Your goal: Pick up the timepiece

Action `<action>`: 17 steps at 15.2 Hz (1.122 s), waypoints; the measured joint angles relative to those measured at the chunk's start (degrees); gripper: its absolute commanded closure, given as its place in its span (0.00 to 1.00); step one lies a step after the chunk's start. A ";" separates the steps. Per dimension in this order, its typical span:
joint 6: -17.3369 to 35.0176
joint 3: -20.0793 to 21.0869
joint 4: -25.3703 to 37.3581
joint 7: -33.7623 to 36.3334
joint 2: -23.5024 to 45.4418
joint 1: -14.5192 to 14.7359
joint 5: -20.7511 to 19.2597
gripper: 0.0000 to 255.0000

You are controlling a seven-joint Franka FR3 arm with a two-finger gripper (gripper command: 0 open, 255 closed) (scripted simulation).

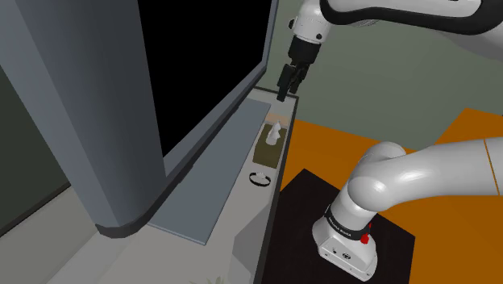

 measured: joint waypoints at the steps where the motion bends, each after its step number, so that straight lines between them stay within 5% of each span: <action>1: 0.00 0.00 0.00 0.00 0.00 0.00 0.00 0.00; 17: 23.47 11.11 -25.66 -0.75 0.19 8.51 1.26 0.00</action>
